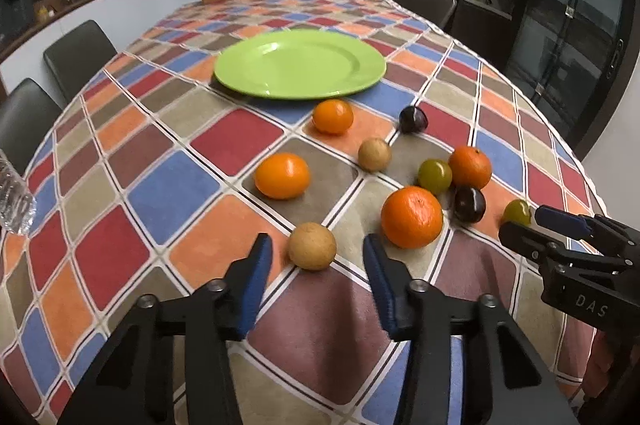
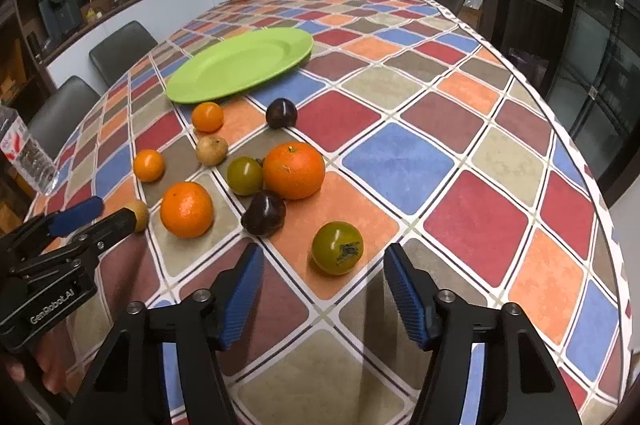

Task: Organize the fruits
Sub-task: 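Move the left gripper to the brown round fruit while the right gripper approaches the green tomato, then close the left gripper on the brown fruit while the right gripper grasps and lifts the green tomato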

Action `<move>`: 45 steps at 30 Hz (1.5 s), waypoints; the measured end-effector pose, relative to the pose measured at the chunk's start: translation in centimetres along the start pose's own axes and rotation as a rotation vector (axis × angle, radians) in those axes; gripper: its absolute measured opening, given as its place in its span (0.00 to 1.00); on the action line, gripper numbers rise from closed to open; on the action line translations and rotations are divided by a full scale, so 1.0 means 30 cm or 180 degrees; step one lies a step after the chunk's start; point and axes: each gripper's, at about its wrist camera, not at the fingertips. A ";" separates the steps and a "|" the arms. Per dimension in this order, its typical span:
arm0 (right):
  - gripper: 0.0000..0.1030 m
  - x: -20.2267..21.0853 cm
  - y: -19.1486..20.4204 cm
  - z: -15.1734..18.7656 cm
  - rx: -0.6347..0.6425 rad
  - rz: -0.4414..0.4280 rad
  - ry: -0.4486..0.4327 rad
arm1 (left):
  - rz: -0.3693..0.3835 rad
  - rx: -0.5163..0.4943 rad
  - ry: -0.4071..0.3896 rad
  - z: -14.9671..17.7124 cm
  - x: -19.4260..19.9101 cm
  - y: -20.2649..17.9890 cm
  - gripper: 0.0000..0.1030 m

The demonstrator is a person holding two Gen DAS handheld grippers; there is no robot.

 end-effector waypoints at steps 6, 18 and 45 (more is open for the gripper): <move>0.50 -0.035 -0.009 -0.014 -0.0001 0.0054 0.0113 | 0.0034 0.0027 0.0152 -0.009 -0.045 0.006 0.30; 0.29 -0.048 -0.013 -0.020 0.0033 0.0030 0.0161 | 0.0099 -0.0017 0.0142 -0.013 -0.046 -0.002 0.27; 0.29 0.105 0.150 -0.173 0.0527 -0.0493 -0.0442 | 0.0063 -0.0126 -0.0478 -0.146 0.119 0.034 0.27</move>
Point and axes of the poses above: each gripper's, at about its wrist camera, not at the fingertips, and x roughly against the way its jaws point, y to its left, z to its underside, and after that the axes turned 5 degrees about -z, right-handed
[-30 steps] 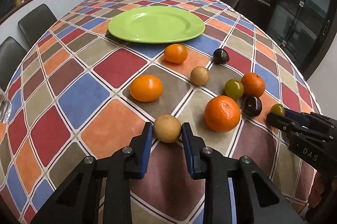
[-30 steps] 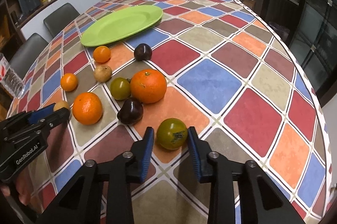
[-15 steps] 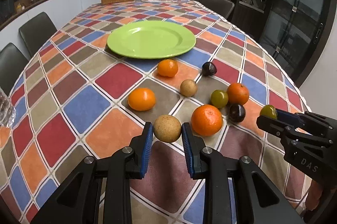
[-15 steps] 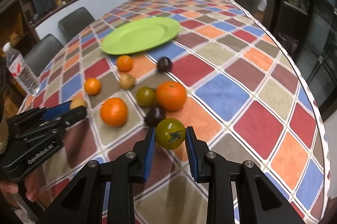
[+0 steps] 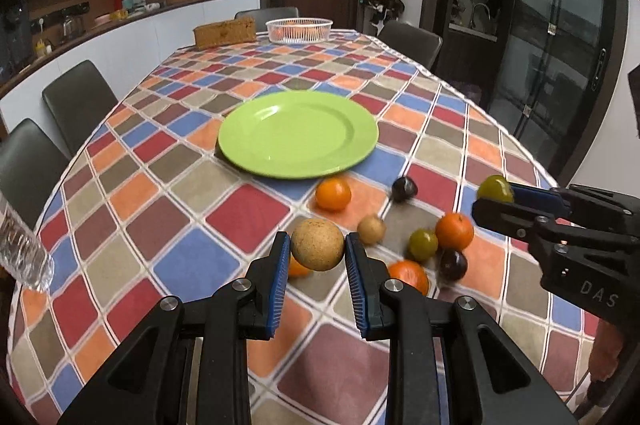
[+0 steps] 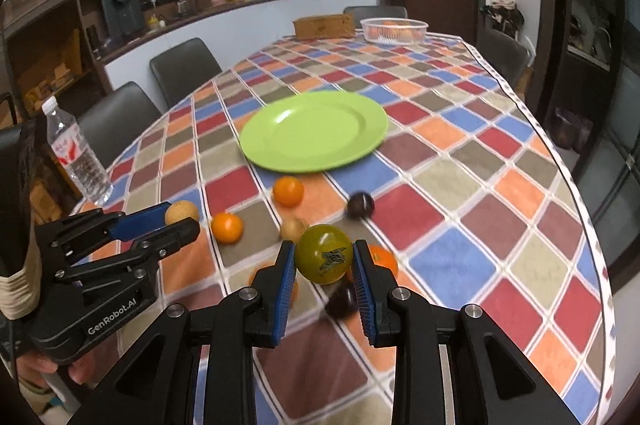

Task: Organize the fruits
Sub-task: 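Close the left gripper on the brown fruit while the right gripper grasps and lifts the green tomato, then carry both fruits over the green plate and open both grippers to release them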

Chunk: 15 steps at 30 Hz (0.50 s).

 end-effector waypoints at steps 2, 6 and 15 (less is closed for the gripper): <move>0.29 -0.009 0.001 -0.027 0.0028 -0.0041 -0.0023 | 0.0022 -0.0012 -0.0027 -0.029 -0.010 0.008 0.27; 0.29 -0.052 -0.007 -0.097 0.0031 -0.0163 -0.0021 | 0.0027 -0.0069 -0.0068 -0.083 -0.036 0.021 0.27; 0.29 -0.160 -0.005 -0.247 0.0295 -0.0156 0.0072 | 0.0109 -0.0095 -0.0006 -0.202 -0.129 0.071 0.27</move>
Point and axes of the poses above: each gripper's, at about its wrist camera, not at the fingertips, and x roughly against the way its jaws point, y to its left, z to its underside, and after that the axes turned 5 degrees about -z, right-handed
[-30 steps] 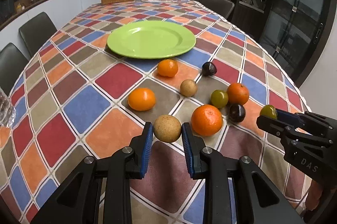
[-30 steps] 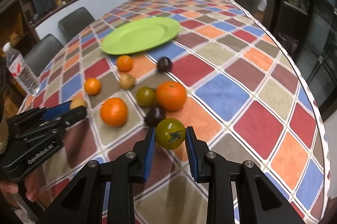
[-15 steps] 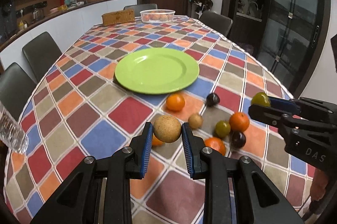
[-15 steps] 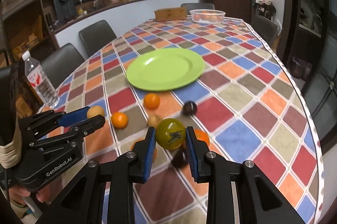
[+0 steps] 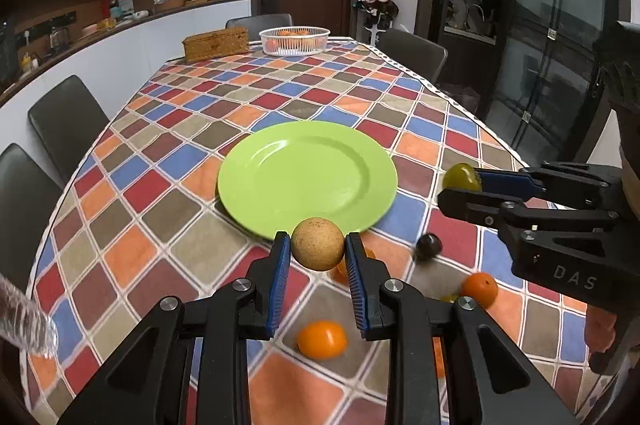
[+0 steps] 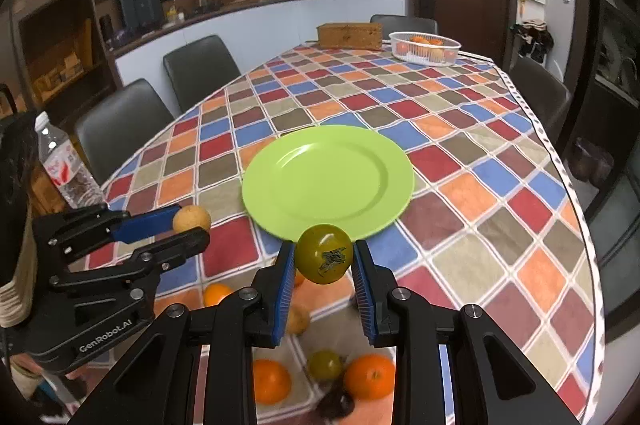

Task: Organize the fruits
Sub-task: 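Carry both fruits over the green plate and open both grippers to release them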

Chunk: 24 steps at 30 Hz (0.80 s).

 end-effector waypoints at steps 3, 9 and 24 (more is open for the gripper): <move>0.29 -0.038 -0.009 -0.042 0.0058 -0.0045 0.0087 | 0.0051 -0.0023 0.0059 -0.037 -0.039 0.017 0.27; 0.29 -0.134 -0.012 -0.118 0.0225 -0.0084 0.0253 | 0.0126 -0.0081 0.0168 -0.098 -0.135 0.041 0.27; 0.29 -0.419 -0.092 -0.142 0.0078 -0.0175 0.0834 | 0.0292 0.0051 0.0617 -0.130 -0.374 0.096 0.27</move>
Point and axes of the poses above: each gripper's, at about its wrist camera, not at the fingertips, and x roughly against the way its jaws point, y to its left, z to its underside, and after that the axes turned 5 degrees about -z, right-handed
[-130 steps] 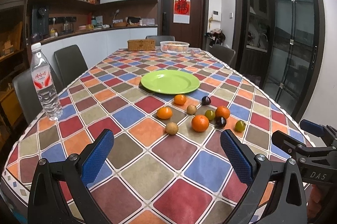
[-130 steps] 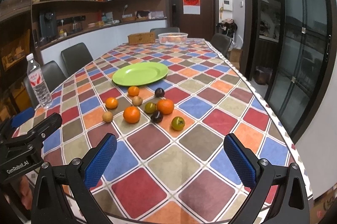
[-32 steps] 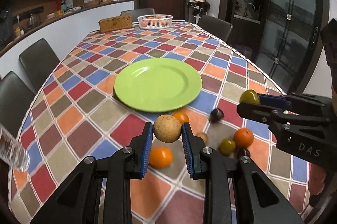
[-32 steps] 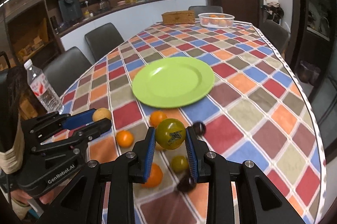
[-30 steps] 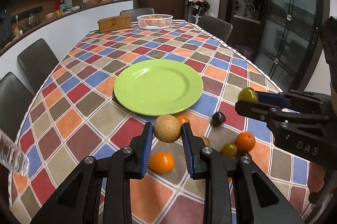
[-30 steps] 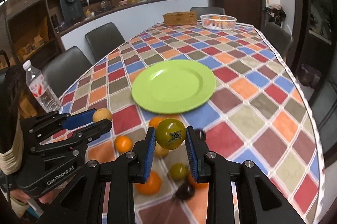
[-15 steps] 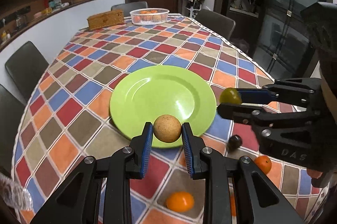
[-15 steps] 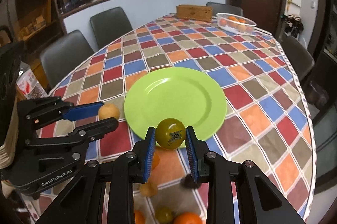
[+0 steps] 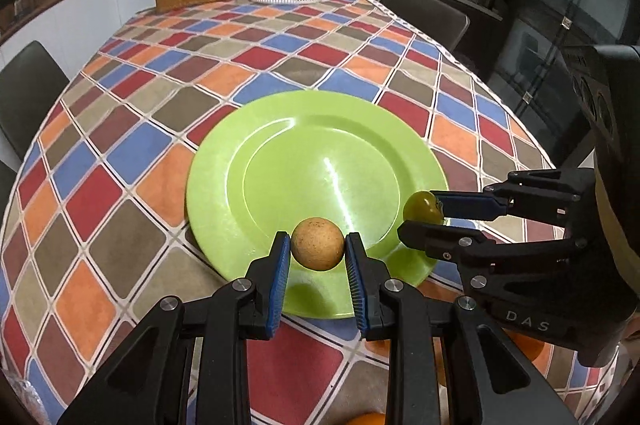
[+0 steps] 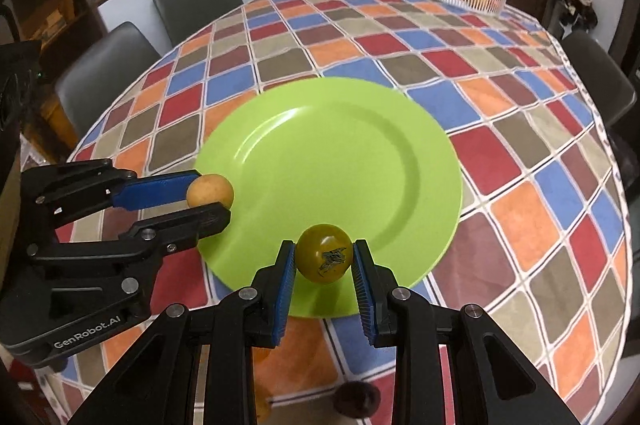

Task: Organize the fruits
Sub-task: 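Carry both fruits over the green plate and open both grippers to release them, then withdraw both open grippers from the green plate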

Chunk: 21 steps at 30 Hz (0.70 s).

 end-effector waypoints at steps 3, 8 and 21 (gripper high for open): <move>0.29 -0.014 -0.010 0.003 -0.0040 -0.0027 0.0005 | -0.0038 -0.0024 0.0017 0.003 -0.010 -0.002 0.27; 0.36 0.000 -0.023 0.004 -0.0136 -0.0050 -0.0059 | -0.0117 -0.0039 -0.0052 0.005 0.013 -0.003 0.40; 0.46 0.272 0.049 0.084 -0.0002 0.0132 -0.0611 | -0.0400 -0.0246 -0.0612 0.103 0.308 -0.092 0.60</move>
Point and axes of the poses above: each gripper's, at about its wrist camera, not at the fingertips, and x roughly against the way its jaws point, y to its left, z to its underside, and after that the axes turned 5 degrees about -z, right-handed
